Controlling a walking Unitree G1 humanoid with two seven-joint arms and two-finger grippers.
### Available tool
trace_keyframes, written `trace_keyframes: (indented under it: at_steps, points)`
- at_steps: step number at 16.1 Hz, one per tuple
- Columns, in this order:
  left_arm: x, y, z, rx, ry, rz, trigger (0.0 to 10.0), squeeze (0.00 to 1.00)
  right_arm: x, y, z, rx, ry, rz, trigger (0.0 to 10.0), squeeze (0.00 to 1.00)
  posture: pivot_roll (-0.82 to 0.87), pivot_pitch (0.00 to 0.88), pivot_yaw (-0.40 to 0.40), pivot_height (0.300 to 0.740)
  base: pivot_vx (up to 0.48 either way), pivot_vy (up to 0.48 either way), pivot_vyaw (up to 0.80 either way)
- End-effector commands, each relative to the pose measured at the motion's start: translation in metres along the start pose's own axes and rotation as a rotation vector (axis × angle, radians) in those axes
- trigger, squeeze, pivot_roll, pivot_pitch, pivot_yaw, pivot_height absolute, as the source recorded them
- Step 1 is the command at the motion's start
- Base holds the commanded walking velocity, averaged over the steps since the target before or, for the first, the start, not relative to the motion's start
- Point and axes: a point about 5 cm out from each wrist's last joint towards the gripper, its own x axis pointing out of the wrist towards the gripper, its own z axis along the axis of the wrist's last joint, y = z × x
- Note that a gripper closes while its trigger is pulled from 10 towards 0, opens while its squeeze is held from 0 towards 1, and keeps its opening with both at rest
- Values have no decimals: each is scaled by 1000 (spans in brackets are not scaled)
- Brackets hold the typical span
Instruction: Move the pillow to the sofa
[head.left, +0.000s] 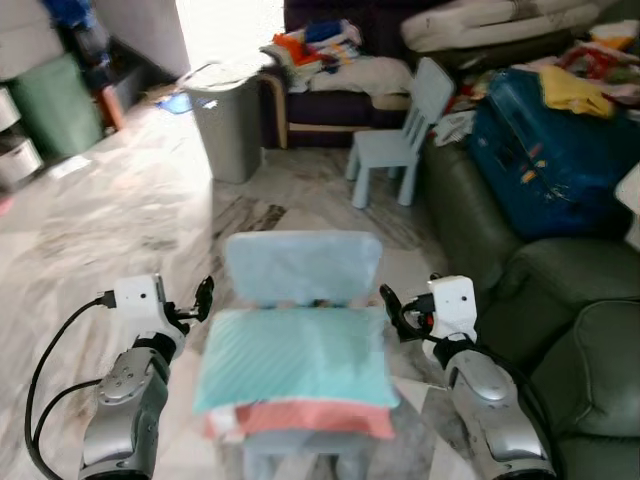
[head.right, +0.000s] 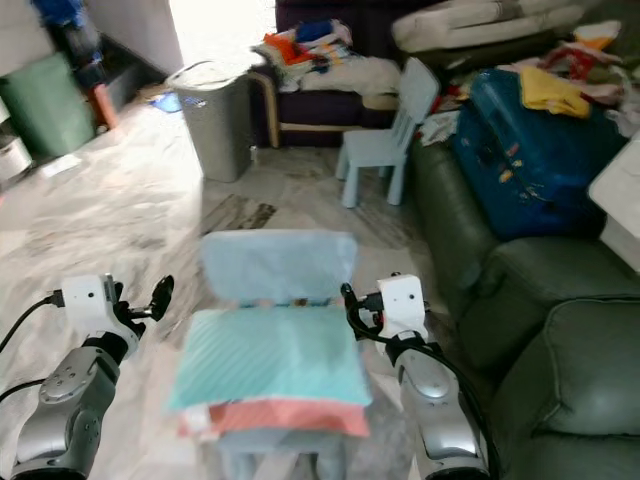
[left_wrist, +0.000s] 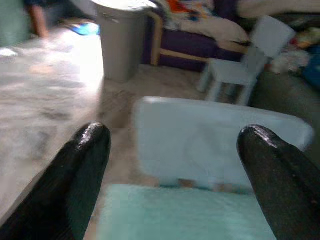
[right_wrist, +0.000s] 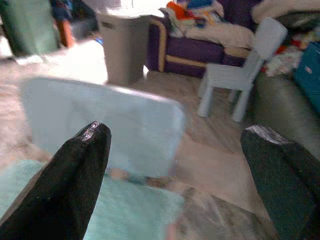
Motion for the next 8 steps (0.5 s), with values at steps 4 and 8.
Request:
trace_keyframes:
  at_steps: [4, 8]
  points:
    - [-3, 7, 2, 84, 28, 61, 10000, 0, 4, 1, -1, 12, -2, 4, 10000, 0, 28, 0, 33, 740, 0, 0, 0]
    - [-6, 6, 3, 148, 42, 45, 10000, 0, 12, 3, -2, 36, -4, -3, 10000, 0, 66, 0, 52, 740, 0, 0, 0]
